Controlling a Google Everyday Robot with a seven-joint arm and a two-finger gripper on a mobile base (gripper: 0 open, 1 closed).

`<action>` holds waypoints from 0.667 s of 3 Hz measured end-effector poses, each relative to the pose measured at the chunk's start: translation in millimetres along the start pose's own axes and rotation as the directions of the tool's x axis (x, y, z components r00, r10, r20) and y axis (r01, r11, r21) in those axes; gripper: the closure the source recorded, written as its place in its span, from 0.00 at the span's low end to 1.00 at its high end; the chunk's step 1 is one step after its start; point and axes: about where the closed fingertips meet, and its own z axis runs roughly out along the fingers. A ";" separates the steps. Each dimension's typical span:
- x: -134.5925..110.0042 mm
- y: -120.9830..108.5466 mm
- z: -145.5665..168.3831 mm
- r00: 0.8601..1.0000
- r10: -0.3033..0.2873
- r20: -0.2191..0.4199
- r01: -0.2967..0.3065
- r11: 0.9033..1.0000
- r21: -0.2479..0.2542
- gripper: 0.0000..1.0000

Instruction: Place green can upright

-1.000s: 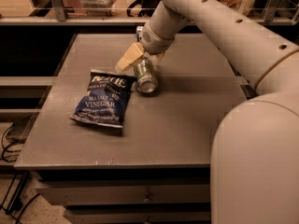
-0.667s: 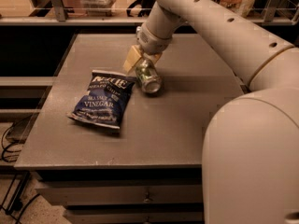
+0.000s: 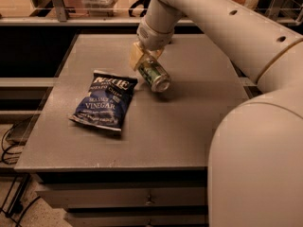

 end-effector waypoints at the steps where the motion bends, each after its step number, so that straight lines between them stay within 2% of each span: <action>1: -10.1 9.4 -22.4 0.996 -0.060 0.063 0.059 0.998 0.011 1.00; 2: -23.7 20.7 -44.4 0.965 -0.151 0.213 0.162 0.986 -0.035 1.00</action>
Offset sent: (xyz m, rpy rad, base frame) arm -0.0135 0.0171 0.1067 0.3389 -0.4000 0.3287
